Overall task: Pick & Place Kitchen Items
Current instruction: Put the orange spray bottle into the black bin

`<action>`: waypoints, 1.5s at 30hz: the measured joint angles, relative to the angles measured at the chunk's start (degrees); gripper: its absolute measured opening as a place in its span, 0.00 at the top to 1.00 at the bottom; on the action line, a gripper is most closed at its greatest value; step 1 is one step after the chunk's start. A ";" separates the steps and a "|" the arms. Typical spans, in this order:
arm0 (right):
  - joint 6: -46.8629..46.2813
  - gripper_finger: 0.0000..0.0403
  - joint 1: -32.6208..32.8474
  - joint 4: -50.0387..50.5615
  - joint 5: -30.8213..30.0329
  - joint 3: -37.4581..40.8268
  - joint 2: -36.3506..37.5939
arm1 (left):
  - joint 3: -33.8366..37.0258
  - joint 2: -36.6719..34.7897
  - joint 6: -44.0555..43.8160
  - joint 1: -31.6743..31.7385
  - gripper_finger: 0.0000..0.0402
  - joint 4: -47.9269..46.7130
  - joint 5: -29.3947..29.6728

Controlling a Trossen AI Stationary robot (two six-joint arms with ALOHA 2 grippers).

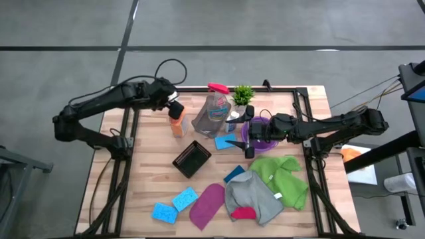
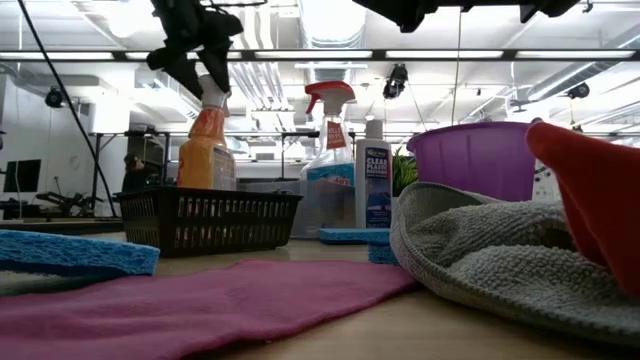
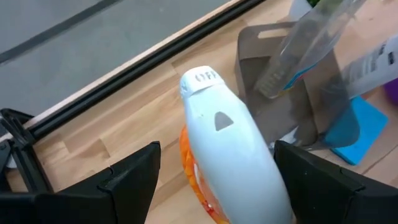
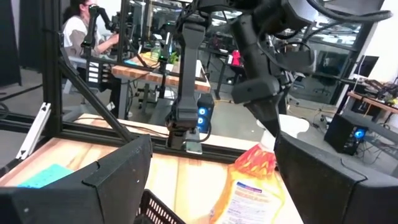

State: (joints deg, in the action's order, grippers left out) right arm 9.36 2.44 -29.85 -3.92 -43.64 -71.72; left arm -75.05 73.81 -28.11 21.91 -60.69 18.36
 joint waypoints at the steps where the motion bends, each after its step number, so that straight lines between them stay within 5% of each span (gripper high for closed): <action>1: 0.00 0.17 0.00 0.01 -0.01 0.00 0.00 | 0.00 0.40 -0.11 0.19 0.22 0.00 -0.03; 11: 0.01 0.17 0.09 0.84 0.02 0.00 -0.02 | 0.02 0.46 -0.29 0.97 0.27 0.79 -0.05; 23: 0.00 0.17 0.09 1.25 0.02 0.00 -0.02 | 0.00 0.17 0.78 0.97 0.73 1.13 -3.33; 30: -0.15 0.17 0.09 1.38 0.02 0.00 -0.04 | -2.22 0.23 7.11 0.94 0.73 0.05 -6.03; 45: -0.15 0.17 0.09 1.43 0.04 -0.02 -0.07 | -20.86 0.21 32.94 0.31 0.73 -3.04 -7.56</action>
State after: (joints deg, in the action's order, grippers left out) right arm 9.21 2.52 -28.42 -3.88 -43.66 -71.79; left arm -95.91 74.02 4.83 22.22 -63.73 10.80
